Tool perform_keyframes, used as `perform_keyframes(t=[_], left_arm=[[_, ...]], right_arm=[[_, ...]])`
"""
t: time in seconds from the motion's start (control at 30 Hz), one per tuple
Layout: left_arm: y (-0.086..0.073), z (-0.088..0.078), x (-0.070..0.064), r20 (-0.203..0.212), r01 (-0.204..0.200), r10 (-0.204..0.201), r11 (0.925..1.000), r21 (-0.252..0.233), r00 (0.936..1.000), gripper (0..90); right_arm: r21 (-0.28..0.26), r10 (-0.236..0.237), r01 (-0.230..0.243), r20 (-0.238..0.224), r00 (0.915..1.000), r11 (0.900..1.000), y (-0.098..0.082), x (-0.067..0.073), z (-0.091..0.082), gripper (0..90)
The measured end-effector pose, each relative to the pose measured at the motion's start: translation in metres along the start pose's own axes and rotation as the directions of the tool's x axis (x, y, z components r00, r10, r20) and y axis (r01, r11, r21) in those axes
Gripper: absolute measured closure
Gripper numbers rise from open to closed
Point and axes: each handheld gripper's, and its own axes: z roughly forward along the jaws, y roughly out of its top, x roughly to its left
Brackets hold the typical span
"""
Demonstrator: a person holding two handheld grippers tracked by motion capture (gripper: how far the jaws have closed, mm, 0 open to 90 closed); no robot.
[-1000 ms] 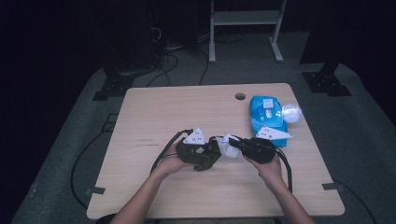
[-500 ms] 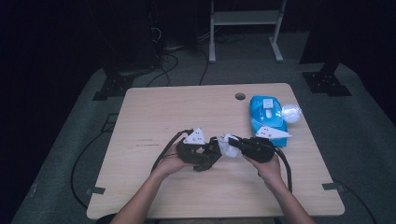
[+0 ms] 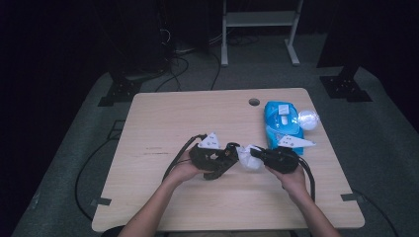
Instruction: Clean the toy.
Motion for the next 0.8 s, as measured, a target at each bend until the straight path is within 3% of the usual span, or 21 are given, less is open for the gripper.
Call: perform_keyframes(t=[0.13,0.2,0.33,0.47,0.57,0.73,0.8], left_arm=[[0.009,0.006,0.008,-0.019,-0.046,0.048,0.9958,0.079,0.9987,56.8],[0.013,0.01,0.015,-0.019,-0.035,0.037,0.9944,0.1,0.9991,56.8],[0.02,0.022,0.027,-0.016,-0.034,0.038,0.9828,0.182,0.9992,56.7],[0.024,0.037,0.036,-0.005,-0.023,0.025,0.9653,0.26,0.9997,56.5],[0.024,0.045,0.037,0.003,-0.04,0.041,0.9538,0.298,0.9991,56.4],[0.024,0.046,0.037,0.005,-0.054,0.055,0.9577,0.283,0.9985,56.7],[0.025,0.043,0.038,0.016,-0.036,0.033,0.9627,0.268,0.9993,53.7]], right_arm=[[0.004,-0.004,0.004,0.018,0.9998,1.0,-0.002,-0.004,-0.003,81.7],[0.005,0.003,-0.003,0.023,0.9997,1.0,-0.003,-0.006,-0.003,81.7],[0.009,0.005,-0.005,0.029,0.9996,1.0,-0.004,-0.008,-0.002,81.7],[0.009,0.004,-0.004,0.031,0.9995,1.0,-0.004,-0.01,-0.002,81.7],[0.01,0.003,-0.003,0.03,0.9995,1.0,-0.005,-0.01,-0.003,81.6],[0.012,0.012,-0.012,0.031,0.9995,1.0,-0.005,-0.01,-0.004,81.6],[0.014,0.011,-0.012,0.031,0.9995,1.0,-0.006,-0.011,-0.004,81.6]])
